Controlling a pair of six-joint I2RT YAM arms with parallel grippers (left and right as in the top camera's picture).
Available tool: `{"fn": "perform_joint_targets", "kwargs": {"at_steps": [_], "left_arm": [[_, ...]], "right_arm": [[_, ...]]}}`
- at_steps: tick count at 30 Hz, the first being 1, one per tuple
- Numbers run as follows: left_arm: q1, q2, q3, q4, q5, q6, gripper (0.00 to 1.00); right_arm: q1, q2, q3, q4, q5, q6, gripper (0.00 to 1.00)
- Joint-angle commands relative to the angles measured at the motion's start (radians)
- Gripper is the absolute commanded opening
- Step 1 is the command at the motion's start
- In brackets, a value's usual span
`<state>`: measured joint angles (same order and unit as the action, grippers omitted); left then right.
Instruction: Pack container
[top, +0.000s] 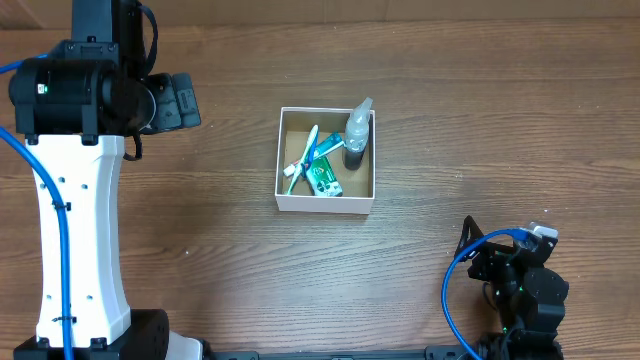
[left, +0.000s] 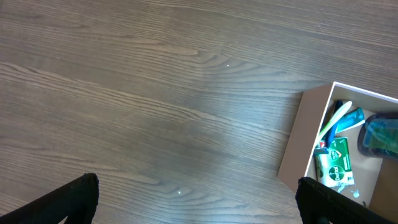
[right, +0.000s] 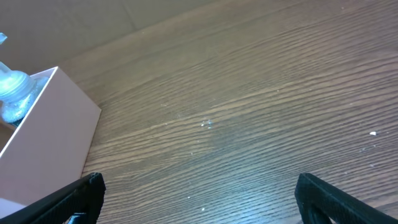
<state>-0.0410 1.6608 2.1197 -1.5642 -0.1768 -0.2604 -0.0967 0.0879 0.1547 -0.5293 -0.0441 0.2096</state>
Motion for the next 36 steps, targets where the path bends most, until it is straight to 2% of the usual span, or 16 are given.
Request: {"fn": "perform_joint_targets", "kwargs": {"at_steps": [1, 16, 18, 20, 22, 25, 26, 28, 33, 36], "left_arm": [[0.002, 0.002, 0.003, 0.000, -0.007, -0.017, 1.00], [-0.020, -0.042, 0.003, 0.000, -0.010, -0.016, 1.00], [-0.034, -0.113, -0.008, -0.004, -0.096, 0.066, 1.00], [-0.038, -0.172, -0.030, 0.004, -0.120, 0.113, 1.00], [-0.038, -0.249, -0.084, 0.074, -0.118, 0.159, 1.00], [-0.036, -0.410, -0.306, 0.344, -0.055, 0.282, 1.00], [-0.036, -0.488, -0.446, 0.474, -0.006, 0.356, 1.00], [-0.035, -0.603, -0.684, 0.672, 0.040, 0.420, 1.00], [-0.009, -0.925, -1.265, 1.002, 0.111, 0.409, 1.00], [0.020, -1.078, -1.479, 1.054, 0.152, 0.391, 1.00]], "right_arm": [[0.000, -0.012, -0.011, 0.008, -0.002, 0.006, 1.00], [0.000, -0.012, -0.011, 0.008, -0.003, 0.006, 1.00], [0.000, -0.012, -0.011, 0.008, -0.002, 0.006, 1.00], [0.000, -0.012, -0.011, 0.008, -0.002, 0.006, 1.00], [0.000, -0.012, -0.011, 0.008, -0.002, 0.006, 1.00], [0.000, -0.012, -0.011, 0.008, -0.003, 0.006, 1.00], [0.000, -0.012, -0.011, 0.008, -0.003, 0.006, 1.00], [0.000, -0.012, -0.011, 0.008, -0.003, 0.006, 1.00], [0.000, -0.012, -0.011, 0.008, -0.003, 0.006, 1.00], [0.000, -0.012, -0.011, 0.008, -0.003, 0.006, 1.00]]}}
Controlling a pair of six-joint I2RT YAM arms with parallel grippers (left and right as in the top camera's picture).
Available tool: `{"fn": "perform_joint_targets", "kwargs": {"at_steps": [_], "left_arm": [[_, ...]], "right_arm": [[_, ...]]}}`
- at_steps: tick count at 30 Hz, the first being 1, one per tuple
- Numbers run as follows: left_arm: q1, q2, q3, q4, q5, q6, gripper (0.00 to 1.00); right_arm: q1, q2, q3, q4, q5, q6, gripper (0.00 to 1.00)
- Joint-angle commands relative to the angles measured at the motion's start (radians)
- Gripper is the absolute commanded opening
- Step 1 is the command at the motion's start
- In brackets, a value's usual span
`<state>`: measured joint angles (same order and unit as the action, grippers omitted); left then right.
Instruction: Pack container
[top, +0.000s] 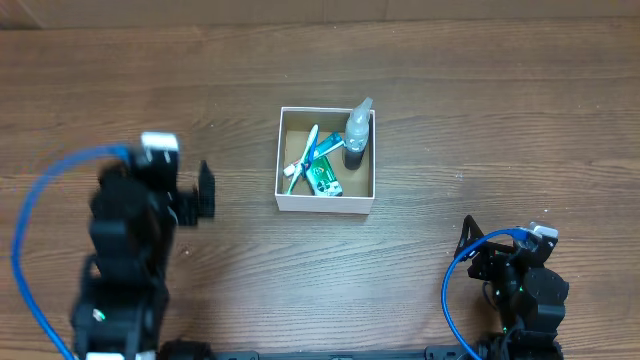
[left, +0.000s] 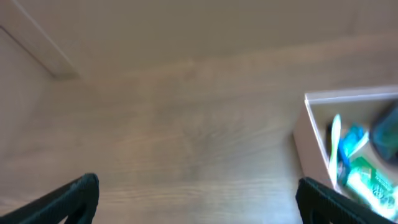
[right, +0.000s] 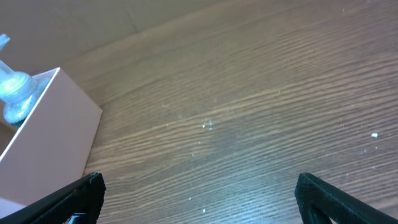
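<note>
The white box (top: 281, 160) sits mid-table. In it lie a toothbrush (top: 303, 160) and a green toothpaste tube (top: 322, 178), with a clear spray bottle (top: 356, 132) upright in the far right corner. My left gripper (top: 205, 190) is open and empty, left of the box. In the blurred left wrist view the box (left: 309, 140) lies to the right of the open left gripper (left: 198, 202). My right gripper (top: 468, 238) rests open at the front right. The right wrist view shows the box wall (right: 53, 140) and the bottle (right: 13, 96) to the left of the right gripper (right: 199, 199).
Bare brown wood-grain table (top: 470, 110) surrounds the box on all sides. Blue cables loop from both arms at the front edge. A pale wall (left: 186, 25) shows beyond the table's far edge in the left wrist view.
My left arm stood tall over the far left of the table. It is now folded back toward the front left, with its gripper lower and level with the box. The right arm has not moved.
</note>
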<state>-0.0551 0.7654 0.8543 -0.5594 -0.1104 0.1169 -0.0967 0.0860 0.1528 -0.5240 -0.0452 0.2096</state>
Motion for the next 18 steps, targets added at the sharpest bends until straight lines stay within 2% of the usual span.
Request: {"fn": "perform_joint_targets", "kwargs": {"at_steps": [1, 5, 9, 18], "left_arm": [[0.041, -0.231, -0.270, 0.051, 0.086, -0.004, 1.00], [0.049, -0.435, -0.474, 0.055, 0.086, -0.047, 1.00], [0.049, -0.570, -0.603, 0.079, 0.086, -0.074, 1.00], [0.049, -0.763, -0.721, 0.095, 0.085, -0.088, 1.00]], "right_arm": [[0.000, -0.010, -0.009, 0.003, -0.002, 0.006, 1.00], [0.000, -0.010, -0.009, 0.003, -0.002, 0.006, 1.00], [0.000, -0.010, -0.009, 0.003, -0.002, 0.006, 1.00], [0.000, -0.010, -0.009, 0.003, -0.002, 0.006, 1.00]]}}
